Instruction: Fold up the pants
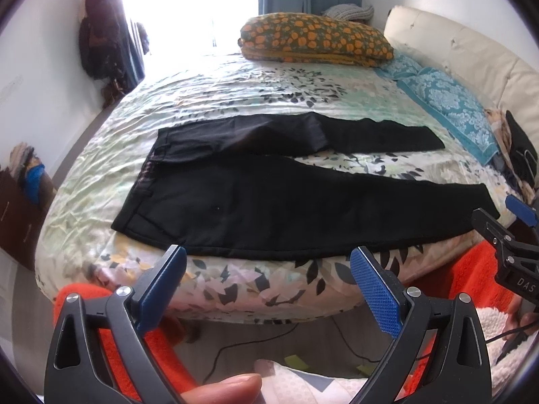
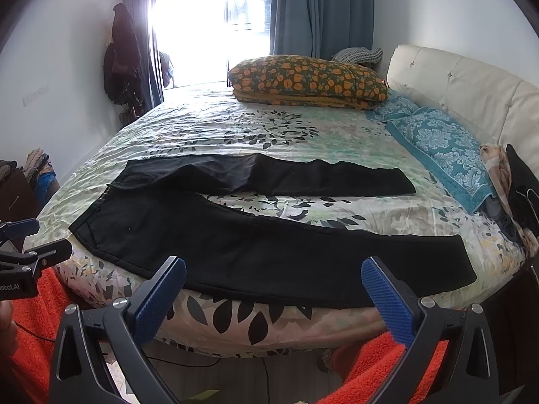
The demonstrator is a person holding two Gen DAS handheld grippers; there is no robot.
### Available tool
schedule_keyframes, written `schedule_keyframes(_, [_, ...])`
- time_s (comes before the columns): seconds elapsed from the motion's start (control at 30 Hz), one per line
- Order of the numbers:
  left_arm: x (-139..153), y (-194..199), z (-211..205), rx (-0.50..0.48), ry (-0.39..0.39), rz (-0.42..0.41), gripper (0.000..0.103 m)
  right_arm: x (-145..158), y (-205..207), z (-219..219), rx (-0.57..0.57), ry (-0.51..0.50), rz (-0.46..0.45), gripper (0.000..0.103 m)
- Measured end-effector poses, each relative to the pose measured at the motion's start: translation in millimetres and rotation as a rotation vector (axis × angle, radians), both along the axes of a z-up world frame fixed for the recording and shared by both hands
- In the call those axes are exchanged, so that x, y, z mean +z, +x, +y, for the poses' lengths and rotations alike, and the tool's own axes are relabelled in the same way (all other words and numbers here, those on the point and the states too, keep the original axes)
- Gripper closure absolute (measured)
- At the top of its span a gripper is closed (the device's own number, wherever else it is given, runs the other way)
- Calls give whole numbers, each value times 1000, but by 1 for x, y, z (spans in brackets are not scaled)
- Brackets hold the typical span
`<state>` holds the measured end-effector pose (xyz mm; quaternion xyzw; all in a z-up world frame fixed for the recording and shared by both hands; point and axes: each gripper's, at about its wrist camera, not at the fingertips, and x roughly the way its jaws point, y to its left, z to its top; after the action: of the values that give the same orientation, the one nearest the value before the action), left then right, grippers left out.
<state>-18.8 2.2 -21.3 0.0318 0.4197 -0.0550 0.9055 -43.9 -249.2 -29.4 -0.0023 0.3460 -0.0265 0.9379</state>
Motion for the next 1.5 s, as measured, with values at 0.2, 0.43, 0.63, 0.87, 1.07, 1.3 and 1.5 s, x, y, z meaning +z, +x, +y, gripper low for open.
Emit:
schedule_keyframes(0.2, [-7, 13, 21, 60, -36, 33, 4, -3, 6, -11, -31, 24, 19, 0])
schedule_keyframes(0.43, [-9, 12, 11, 20, -37, 40, 4, -7, 11, -5, -5, 13, 39, 0])
schedule_keyframes(0.63, [-13, 13, 5, -6, -33, 56, 4, -12, 16, 3, 25, -2, 60, 0])
schedule_keyframes(0.87, [-11, 17, 17, 37, -40, 58, 4, -15, 17, 3, 28, 3, 69, 0])
schedule_keyframes(1.07, [-9, 15, 15, 31, -41, 51, 4, -14, 15, 1, 23, 8, 62, 0])
schedule_keyframes(1.3, [-3, 29, 8, 19, -60, 45, 4, -13, 16, 0, 24, 9, 61, 0])
schedule_keyframes(1.5, [7, 57, 1, 14, -58, 7, 4, -7, 26, -16, -32, 25, 41, 0])
